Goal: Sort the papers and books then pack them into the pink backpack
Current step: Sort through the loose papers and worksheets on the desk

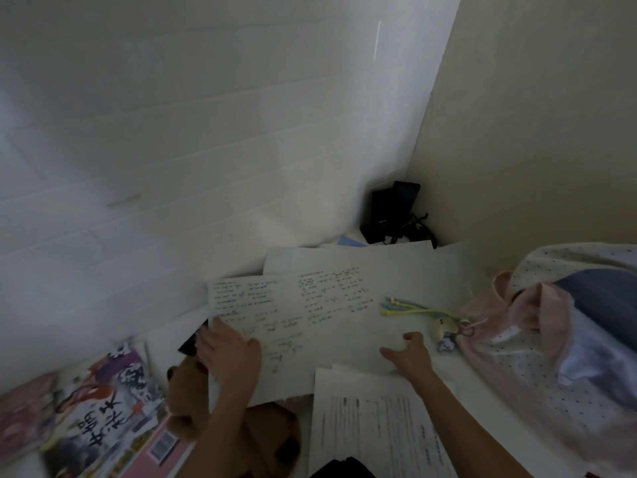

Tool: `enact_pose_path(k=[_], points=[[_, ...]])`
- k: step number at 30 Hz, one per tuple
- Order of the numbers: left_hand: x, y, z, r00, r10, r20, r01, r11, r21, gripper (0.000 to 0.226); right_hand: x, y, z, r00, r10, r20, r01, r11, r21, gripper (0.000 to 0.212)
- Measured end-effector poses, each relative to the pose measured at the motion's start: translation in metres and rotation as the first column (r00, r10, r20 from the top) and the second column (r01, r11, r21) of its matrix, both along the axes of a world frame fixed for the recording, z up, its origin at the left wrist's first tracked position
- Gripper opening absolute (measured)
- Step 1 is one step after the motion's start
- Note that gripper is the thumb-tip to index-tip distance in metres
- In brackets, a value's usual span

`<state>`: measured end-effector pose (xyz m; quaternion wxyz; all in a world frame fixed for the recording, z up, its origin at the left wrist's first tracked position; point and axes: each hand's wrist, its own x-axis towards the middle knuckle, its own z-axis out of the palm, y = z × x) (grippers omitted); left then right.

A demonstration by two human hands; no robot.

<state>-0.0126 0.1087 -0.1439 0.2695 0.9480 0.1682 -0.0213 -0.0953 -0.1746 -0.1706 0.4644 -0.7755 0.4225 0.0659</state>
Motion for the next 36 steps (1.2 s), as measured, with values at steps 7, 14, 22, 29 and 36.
enact_pose_path(k=[7,14,22,29,36], points=[[0.027,0.008,0.026,0.994,0.003,0.106,0.045,0.892,-0.449,0.06,0.034,0.02,0.024,0.975,-0.079,0.209,0.058,0.993,0.106,0.027],[0.025,0.005,0.035,0.963,-0.105,0.249,0.22,0.84,-0.496,0.06,0.057,0.057,0.098,0.798,-0.045,0.602,-0.154,0.949,0.276,0.006],[0.031,-0.013,0.052,0.968,-0.122,-0.217,-0.177,0.275,-0.945,0.038,0.049,0.12,0.103,0.538,0.781,0.316,-0.772,0.607,-0.187,0.024],[0.017,0.002,0.036,0.973,0.165,0.159,0.006,0.673,-0.74,0.068,0.031,0.101,0.062,0.482,0.859,0.171,-0.837,0.51,-0.198,0.076],[0.018,0.031,0.033,0.966,0.246,0.085,-0.151,0.796,-0.587,0.093,0.03,0.044,0.005,0.673,0.677,-0.296,-0.737,0.581,-0.347,0.103]])
